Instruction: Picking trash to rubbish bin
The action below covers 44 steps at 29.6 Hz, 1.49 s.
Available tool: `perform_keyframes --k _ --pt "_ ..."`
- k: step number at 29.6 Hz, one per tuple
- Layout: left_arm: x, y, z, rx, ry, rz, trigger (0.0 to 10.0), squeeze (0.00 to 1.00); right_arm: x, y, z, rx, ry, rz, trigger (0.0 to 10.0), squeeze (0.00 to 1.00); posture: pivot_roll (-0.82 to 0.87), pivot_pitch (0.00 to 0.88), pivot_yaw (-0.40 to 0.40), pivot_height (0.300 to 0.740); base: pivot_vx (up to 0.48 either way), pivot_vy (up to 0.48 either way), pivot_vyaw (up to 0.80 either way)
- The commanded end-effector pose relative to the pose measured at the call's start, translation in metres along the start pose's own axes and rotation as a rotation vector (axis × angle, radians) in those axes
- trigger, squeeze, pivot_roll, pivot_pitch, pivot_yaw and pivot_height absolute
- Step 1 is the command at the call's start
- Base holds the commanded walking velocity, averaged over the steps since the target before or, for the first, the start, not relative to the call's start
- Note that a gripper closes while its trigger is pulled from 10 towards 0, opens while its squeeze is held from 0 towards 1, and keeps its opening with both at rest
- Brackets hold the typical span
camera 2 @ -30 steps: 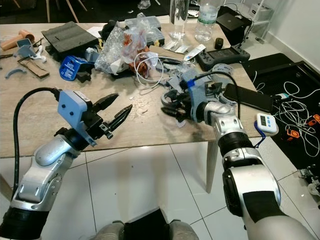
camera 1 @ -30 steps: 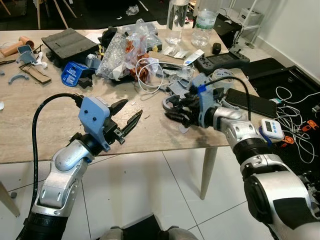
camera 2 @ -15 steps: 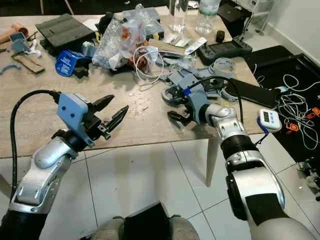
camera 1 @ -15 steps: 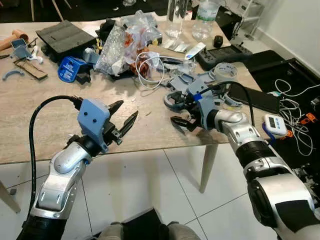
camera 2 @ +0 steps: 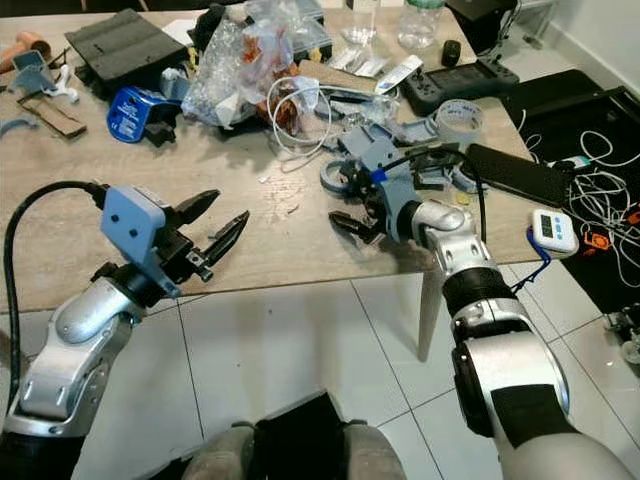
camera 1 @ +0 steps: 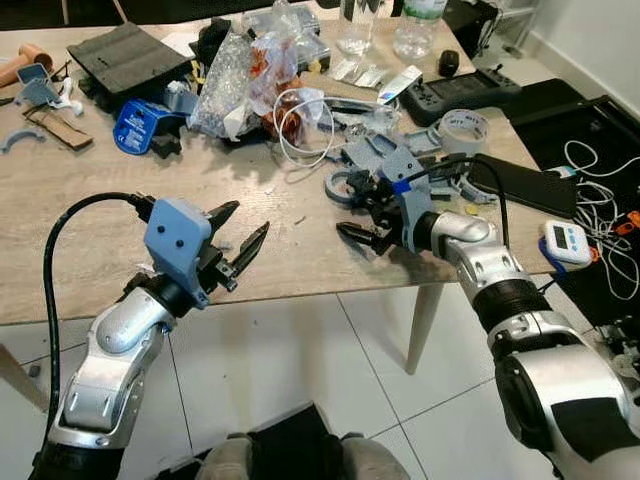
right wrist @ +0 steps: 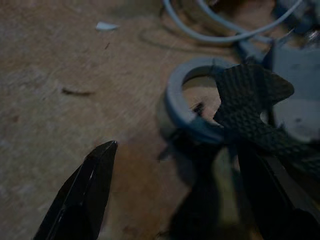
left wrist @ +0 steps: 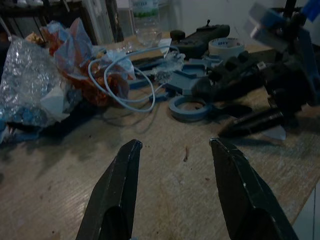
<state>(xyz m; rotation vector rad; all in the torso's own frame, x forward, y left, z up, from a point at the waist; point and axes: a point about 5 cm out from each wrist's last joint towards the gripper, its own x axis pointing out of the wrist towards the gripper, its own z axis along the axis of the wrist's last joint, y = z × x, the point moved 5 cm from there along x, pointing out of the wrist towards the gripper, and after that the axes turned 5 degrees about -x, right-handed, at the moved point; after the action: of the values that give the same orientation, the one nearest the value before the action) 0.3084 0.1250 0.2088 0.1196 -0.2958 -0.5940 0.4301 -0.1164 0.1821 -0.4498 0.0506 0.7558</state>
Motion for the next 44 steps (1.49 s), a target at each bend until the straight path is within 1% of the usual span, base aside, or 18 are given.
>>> perform_keyframes --k 1,2,4,6,12,15,21,27,32,33,34,35,37,39,40,41,43,44 --pt "-0.005 -0.001 -0.002 0.000 0.020 -0.009 10.0 0.00 -0.003 -0.008 0.002 -0.027 0.006 -0.028 10.0 0.00 0.04 0.264 0.005 0.740 0.000 0.000 0.00" --pt "-0.005 -0.001 -0.002 0.000 0.020 -0.009 10.0 0.00 -0.003 -0.008 0.002 -0.027 0.006 -0.028 10.0 0.00 0.04 0.264 0.005 0.740 0.000 0.000 0.00" --pt "-0.005 -0.003 -0.001 -0.005 0.019 -0.012 10.0 0.00 -0.008 -0.023 0.008 -0.074 0.016 -0.085 10.0 0.00 0.04 0.266 0.005 0.740 0.000 0.000 0.00" --pt "-0.005 -0.003 -0.001 -0.006 0.019 -0.014 10.0 0.00 -0.010 -0.028 0.011 -0.093 0.020 -0.107 10.0 0.00 0.04 0.267 0.007 0.740 0.000 0.000 0.00" --pt "-0.005 -0.004 0.000 -0.010 0.023 -0.019 10.0 0.00 -0.009 -0.034 0.021 -0.124 -0.008 -0.141 10.0 0.00 0.04 0.267 0.010 0.740 0.000 0.000 0.00" --pt "-0.006 -0.004 0.001 -0.010 0.023 -0.020 10.0 0.00 -0.007 -0.032 0.022 -0.119 -0.021 -0.139 10.0 0.00 0.05 0.271 0.015 0.740 0.000 0.000 0.00" --pt "-0.011 -0.004 0.005 -0.006 0.026 -0.015 10.0 0.00 0.005 -0.015 0.029 -0.117 -0.064 -0.078 10.0 0.00 0.07 0.292 0.027 0.740 0.000 0.000 0.00" --pt "-0.013 -0.003 0.006 -0.005 0.030 -0.007 10.0 0.00 0.009 -0.013 0.032 -0.128 -0.059 -0.066 10.0 0.00 0.09 0.308 0.028 0.740 0.000 0.000 0.00" --pt "-0.015 -0.004 0.006 -0.010 0.035 0.001 10.0 0.00 0.010 -0.016 0.025 -0.137 0.015 -0.071 10.0 0.00 0.09 0.325 0.029 0.740 0.000 0.000 0.00" --pt "-0.016 -0.006 0.006 -0.014 0.038 -0.001 10.0 0.00 0.009 -0.017 0.017 -0.125 0.064 -0.071 10.0 0.00 0.09 0.330 0.030 0.740 0.000 0.000 0.00" --pt "-0.016 -0.007 0.006 -0.018 0.041 -0.005 10.0 0.00 0.007 -0.016 0.008 -0.089 0.120 -0.054 10.0 0.00 0.09 0.330 0.030 0.740 0.000 0.000 0.00" --pt "-0.016 -0.007 0.006 -0.018 0.041 -0.005 10.0 0.00 0.007 -0.016 0.008 -0.089 0.120 -0.054 10.0 0.00 0.09 0.330 0.030 0.740 0.000 0.000 0.00" --pt "-0.016 -0.009 0.005 -0.023 0.048 -0.016 10.0 0.00 0.003 -0.012 -0.012 0.028 0.226 -0.009 10.0 0.00 0.08 0.330 0.034 0.740 0.000 0.000 0.00" --pt "-0.016 -0.009 0.005 -0.023 0.048 -0.016 10.0 0.00 0.003 -0.012 -0.012 0.028 0.226 -0.009 10.0 0.00 0.08 0.330 0.034 0.740 0.000 0.000 0.00" --pt "-0.015 -0.010 0.004 -0.023 0.050 -0.020 10.0 0.00 0.000 -0.011 -0.019 0.059 0.259 0.001 10.0 0.00 0.07 0.326 0.033 0.740 0.000 0.000 0.00" --pt "-0.015 -0.010 0.004 -0.023 0.050 -0.020 10.0 0.00 0.000 -0.011 -0.019 0.059 0.259 0.001 10.0 0.00 0.07 0.326 0.033 0.740 0.000 0.000 0.00" --pt "-0.013 -0.009 0.004 -0.019 0.050 -0.024 10.0 0.00 -0.007 -0.009 -0.030 0.084 0.329 0.050 10.0 0.00 0.06 0.312 0.025 0.740 0.000 0.000 0.00" --pt "-0.013 -0.009 0.004 -0.019 0.050 -0.024 10.0 0.00 -0.007 -0.009 -0.030 0.084 0.329 0.050 10.0 0.00 0.06 0.312 0.025 0.740 0.000 0.000 0.00"
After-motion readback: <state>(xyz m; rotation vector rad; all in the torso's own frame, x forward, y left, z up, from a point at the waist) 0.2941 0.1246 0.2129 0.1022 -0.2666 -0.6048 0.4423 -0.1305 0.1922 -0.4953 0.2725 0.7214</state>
